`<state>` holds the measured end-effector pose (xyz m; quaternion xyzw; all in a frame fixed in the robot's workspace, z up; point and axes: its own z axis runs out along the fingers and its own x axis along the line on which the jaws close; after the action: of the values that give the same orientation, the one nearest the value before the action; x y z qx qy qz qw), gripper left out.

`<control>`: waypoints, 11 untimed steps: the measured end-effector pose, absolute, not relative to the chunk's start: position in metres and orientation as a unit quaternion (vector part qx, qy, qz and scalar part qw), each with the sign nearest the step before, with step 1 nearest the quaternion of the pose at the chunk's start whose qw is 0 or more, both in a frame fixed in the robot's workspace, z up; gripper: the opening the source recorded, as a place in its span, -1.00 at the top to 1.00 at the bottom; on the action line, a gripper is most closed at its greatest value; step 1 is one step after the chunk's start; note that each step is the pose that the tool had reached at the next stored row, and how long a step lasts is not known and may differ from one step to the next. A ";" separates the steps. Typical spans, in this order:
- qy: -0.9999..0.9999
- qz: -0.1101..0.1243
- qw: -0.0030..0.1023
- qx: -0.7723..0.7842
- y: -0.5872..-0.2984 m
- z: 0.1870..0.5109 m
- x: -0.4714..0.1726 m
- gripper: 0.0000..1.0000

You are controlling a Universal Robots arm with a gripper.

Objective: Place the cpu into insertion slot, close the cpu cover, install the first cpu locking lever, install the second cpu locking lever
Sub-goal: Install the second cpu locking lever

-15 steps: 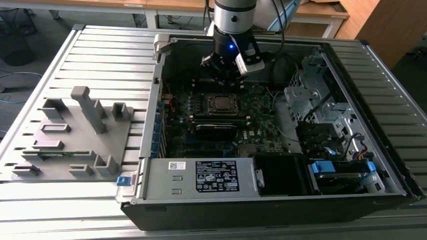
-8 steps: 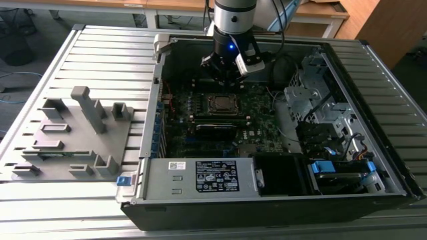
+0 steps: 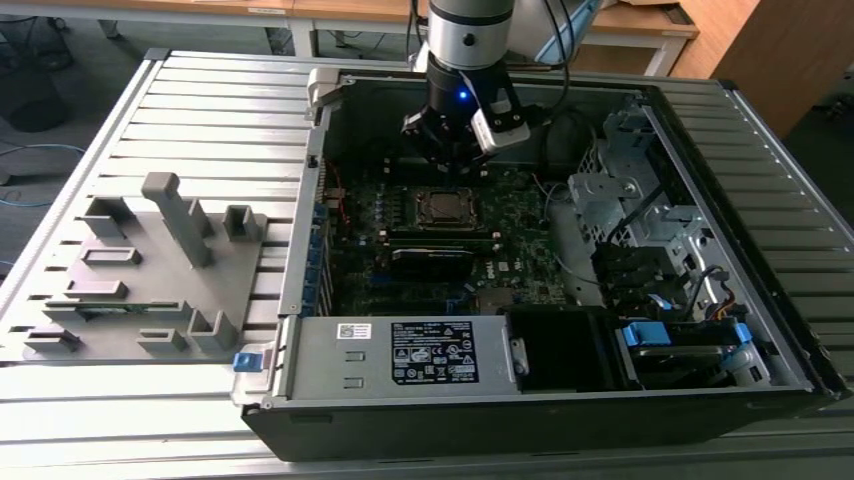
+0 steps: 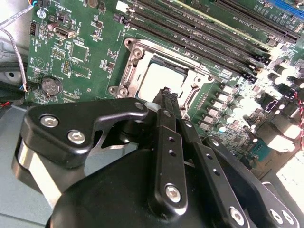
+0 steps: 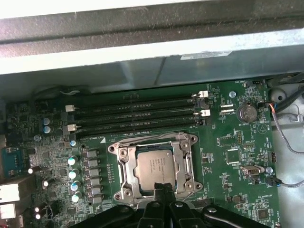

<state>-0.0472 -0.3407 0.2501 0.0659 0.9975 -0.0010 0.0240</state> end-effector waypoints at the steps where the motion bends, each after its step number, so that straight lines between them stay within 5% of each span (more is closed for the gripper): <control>1: 0.998 -0.001 0.024 0.066 -0.341 0.250 -0.047 0.79; 11: 0.998 -0.001 0.024 0.066 -0.351 0.250 -0.047 0.79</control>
<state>-0.0472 -0.3512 0.2501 0.0659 0.9975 -0.0010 0.0240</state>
